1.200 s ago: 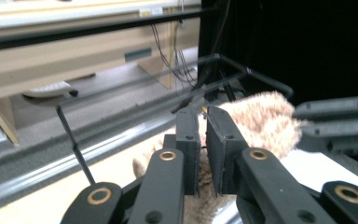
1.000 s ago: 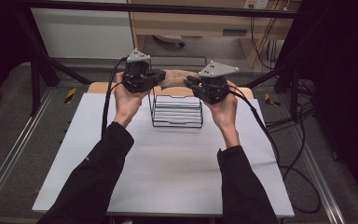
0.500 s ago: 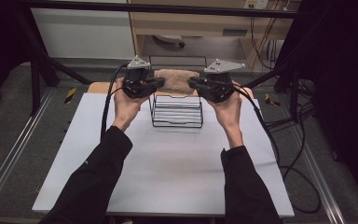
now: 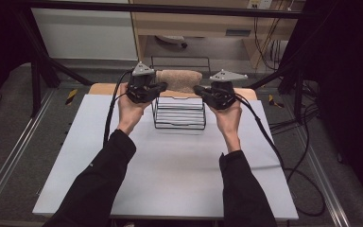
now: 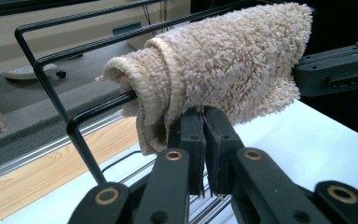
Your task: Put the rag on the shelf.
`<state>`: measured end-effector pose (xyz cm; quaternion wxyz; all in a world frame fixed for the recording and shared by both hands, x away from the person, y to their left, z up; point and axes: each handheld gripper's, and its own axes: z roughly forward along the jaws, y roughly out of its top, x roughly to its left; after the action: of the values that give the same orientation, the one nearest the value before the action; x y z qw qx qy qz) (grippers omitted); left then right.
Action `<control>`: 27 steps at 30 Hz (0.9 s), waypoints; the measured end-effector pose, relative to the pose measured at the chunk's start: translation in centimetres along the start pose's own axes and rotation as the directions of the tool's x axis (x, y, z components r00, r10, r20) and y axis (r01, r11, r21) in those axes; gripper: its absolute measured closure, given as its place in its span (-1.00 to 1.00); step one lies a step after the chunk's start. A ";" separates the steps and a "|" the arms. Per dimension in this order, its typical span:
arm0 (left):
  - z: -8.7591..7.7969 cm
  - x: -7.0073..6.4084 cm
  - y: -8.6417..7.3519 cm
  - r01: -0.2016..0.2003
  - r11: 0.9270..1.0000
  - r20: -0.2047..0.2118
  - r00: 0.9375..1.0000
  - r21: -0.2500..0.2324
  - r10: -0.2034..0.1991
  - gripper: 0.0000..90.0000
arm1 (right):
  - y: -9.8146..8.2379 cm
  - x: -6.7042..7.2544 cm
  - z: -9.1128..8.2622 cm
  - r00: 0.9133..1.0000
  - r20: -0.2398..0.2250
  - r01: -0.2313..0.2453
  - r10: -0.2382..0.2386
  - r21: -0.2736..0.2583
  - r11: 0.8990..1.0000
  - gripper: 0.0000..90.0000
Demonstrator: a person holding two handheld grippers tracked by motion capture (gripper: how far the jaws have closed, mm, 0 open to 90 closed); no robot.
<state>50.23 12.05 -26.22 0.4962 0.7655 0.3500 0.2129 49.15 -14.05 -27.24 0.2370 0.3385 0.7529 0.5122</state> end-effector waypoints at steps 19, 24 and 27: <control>-1.5 -0.3 0.2 0.003 1.000 0.020 1.000 -0.004 -0.002 0.58 | 0.5 0.2 -2.5 0.999 -0.053 -0.015 0.013 -0.052 0.999 0.54; -2.1 -0.3 0.0 -0.006 1.000 0.021 1.000 0.011 0.006 0.27 | 0.6 0.2 -3.2 0.998 -0.066 -0.026 0.022 -0.058 0.998 0.17; -2.7 -0.2 -0.3 -0.004 1.000 0.023 1.000 0.020 0.003 0.08 | 0.6 0.2 -3.5 0.997 -0.072 -0.037 0.033 -0.056 0.998 0.00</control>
<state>48.24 13.64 -25.34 0.4920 0.7735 0.3451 0.2015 46.75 -15.89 -25.42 0.2109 0.3264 0.7397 0.5494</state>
